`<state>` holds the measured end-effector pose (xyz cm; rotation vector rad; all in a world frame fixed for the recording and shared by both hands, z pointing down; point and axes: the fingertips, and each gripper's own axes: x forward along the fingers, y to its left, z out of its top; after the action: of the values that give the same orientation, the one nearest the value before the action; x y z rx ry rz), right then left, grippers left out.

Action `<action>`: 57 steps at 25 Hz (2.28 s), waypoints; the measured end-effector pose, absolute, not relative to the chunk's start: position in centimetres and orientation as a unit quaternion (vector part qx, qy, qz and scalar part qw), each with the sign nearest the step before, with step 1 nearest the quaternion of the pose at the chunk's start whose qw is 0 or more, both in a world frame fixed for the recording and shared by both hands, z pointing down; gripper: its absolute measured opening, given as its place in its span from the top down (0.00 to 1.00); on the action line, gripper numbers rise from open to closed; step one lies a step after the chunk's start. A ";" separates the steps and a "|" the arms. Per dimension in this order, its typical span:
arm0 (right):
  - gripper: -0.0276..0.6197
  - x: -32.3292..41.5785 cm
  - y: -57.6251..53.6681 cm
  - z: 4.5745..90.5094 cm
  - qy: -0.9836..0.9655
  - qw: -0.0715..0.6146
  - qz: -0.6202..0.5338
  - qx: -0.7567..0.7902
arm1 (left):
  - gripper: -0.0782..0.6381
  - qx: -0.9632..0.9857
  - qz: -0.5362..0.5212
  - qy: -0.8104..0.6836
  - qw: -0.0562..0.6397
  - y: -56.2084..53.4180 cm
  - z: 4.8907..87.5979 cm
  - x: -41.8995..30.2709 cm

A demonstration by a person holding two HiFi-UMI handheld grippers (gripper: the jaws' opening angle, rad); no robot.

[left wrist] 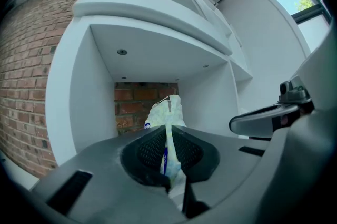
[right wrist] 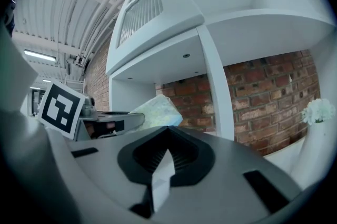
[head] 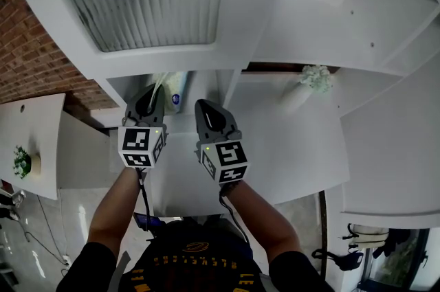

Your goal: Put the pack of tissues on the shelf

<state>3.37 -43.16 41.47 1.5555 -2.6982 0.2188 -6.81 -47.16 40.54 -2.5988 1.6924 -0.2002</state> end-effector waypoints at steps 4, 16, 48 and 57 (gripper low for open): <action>0.96 3.4 -43.7 41.9 -0.862 0.012 0.076 0.501 | 0.87 -0.838 -0.071 0.541 0.009 -47.9 41.4 -6.7; 0.96 3.8 -44.6 43.4 -0.857 0.012 0.094 0.507 | 0.87 -0.841 -0.102 0.532 0.000 -50.1 44.1 -5.7; 0.96 4.2 -42.7 42.6 -0.859 0.002 0.092 0.504 | 0.70 -0.832 -0.071 0.550 0.029 -47.3 40.9 -6.1; 0.96 4.2 -40.3 42.0 -0.863 0.002 0.084 0.498 | 0.70 -0.823 -0.045 0.561 0.082 -43.0 37.6 -6.8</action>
<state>4.21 -40.33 41.99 1.5609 -2.7079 0.2643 -6.83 -42.99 37.65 -2.4577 1.6757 -0.1349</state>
